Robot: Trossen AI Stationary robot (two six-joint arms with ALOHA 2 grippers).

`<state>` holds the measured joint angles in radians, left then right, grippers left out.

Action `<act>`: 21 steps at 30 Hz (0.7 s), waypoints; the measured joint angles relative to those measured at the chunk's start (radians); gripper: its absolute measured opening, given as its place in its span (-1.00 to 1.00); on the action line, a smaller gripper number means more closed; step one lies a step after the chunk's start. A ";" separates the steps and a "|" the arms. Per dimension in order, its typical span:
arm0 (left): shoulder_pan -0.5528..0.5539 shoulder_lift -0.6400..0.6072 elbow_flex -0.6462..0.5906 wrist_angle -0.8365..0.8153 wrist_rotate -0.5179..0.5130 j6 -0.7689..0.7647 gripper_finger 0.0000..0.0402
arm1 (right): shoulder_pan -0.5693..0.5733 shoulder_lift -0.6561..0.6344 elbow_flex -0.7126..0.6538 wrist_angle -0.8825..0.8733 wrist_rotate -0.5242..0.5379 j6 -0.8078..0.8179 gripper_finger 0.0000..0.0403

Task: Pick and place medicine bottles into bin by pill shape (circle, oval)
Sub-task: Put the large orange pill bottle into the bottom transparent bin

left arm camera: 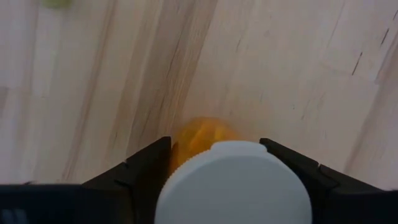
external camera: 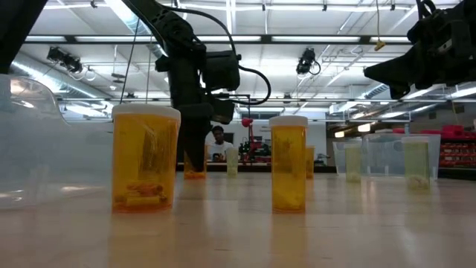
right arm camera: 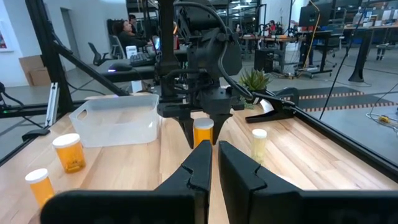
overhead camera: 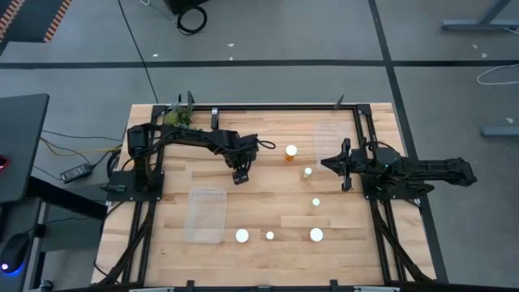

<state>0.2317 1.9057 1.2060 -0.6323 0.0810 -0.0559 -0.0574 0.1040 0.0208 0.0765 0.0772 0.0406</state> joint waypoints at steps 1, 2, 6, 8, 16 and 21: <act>0.000 0.000 0.000 0.000 0.000 0.000 0.20 | 0.000 0.000 0.000 0.000 0.000 0.000 -0.82; 0.000 0.000 0.000 0.000 -0.001 0.000 0.17 | 0.000 0.000 0.000 0.000 0.000 0.000 -0.82; 0.000 0.000 0.000 0.000 -0.002 0.000 0.05 | 0.000 0.000 0.000 0.000 0.000 0.000 -0.82; 0.000 -0.001 0.000 0.000 -0.002 0.000 0.00 | 0.000 0.000 0.000 0.000 0.000 0.000 -0.82; -0.001 -0.001 0.000 0.000 -0.014 -0.002 -0.03 | 0.000 0.000 0.000 0.000 0.000 0.000 -0.82; 0.000 -0.002 -0.001 0.000 -0.017 -0.002 -0.02 | 0.000 0.000 0.000 0.000 0.000 0.000 -0.82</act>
<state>0.2314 1.9041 1.2053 -0.6327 0.0639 -0.0582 -0.0574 0.1040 0.0208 0.0761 0.0772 0.0403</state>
